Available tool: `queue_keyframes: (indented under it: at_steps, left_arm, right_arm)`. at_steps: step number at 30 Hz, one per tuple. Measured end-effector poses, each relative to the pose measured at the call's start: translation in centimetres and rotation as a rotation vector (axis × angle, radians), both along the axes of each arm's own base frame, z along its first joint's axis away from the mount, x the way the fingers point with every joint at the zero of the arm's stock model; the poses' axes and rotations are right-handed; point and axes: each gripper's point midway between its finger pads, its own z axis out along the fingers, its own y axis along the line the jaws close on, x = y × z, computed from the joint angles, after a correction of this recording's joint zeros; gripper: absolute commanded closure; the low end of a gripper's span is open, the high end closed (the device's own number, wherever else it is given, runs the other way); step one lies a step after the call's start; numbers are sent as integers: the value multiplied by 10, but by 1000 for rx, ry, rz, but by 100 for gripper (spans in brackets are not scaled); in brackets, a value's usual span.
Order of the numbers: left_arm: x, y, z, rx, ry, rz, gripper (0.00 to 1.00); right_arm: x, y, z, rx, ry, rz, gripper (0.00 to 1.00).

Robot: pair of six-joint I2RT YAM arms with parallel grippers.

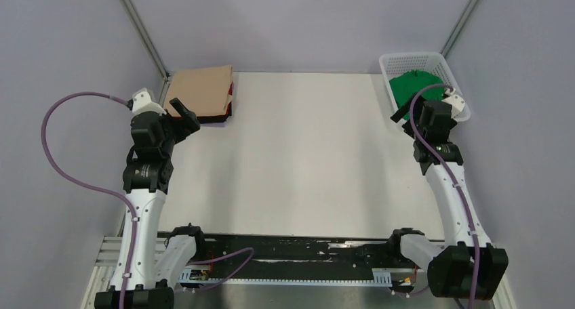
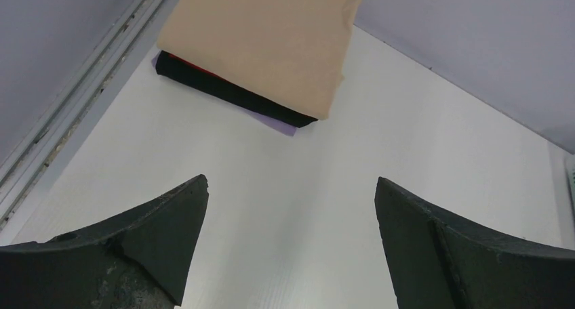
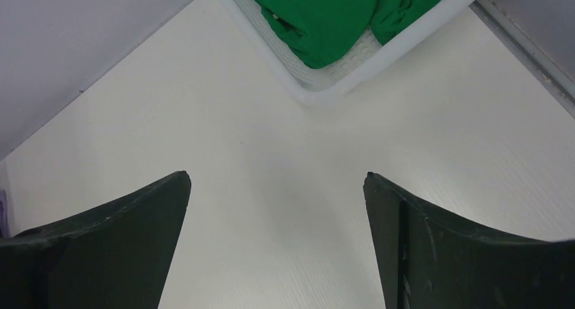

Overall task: Fold and stack the t-shirts
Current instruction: Grab crumpled tshirt from bin with the right arm

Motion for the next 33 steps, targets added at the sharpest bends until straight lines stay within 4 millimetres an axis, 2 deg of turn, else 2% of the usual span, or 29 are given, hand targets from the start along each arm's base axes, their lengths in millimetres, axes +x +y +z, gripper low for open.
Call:
queue_keyframes:
  at_steps: [4,6,10,13,16,19,23,24,26,28,29,31,32,33]
  left_arm:
    - [4,2,-8,8,18,4,0]
    - [6,2,-10,12,27,6,0]
    - [10,5,-14,20,39,14,0]
    - [12,8,-17,30,53,29,0]
    - [13,12,-20,39,63,44,0]
    - [14,15,-23,46,74,62,0]
    - [18,18,-32,50,107,76,0]
    - [19,18,-36,50,119,76,0]
    - [22,19,-44,51,147,78,0]
    - [25,19,-52,51,174,78,0]
    - [26,19,-55,51,186,78,0]
    - [26,19,-59,50,200,78,0]
    - [25,20,-60,51,204,79,0]
    - [25,20,-59,52,204,81,0]
  right_arm:
    - [30,-6,7,-51,36,9,0]
    - [54,-14,16,-90,47,-5,0]
    - [110,-41,33,-114,37,-65,0]
    - [153,-75,28,-88,37,-95,0]
    - [194,-112,7,-65,55,-122,0]
    - [232,-148,-31,-55,92,-159,0]
    - [267,-167,-84,-36,136,-152,1]
    - [277,-169,-104,-30,155,-140,3]
    - [289,-168,-129,-23,176,-116,11]
    - [298,-165,-156,-7,197,-85,30]
    - [299,-163,-164,-2,208,-75,49]
    - [302,-162,-176,5,218,-61,95]
    - [305,-161,-173,7,208,-54,100]
    - [307,-161,-168,6,197,-50,100]
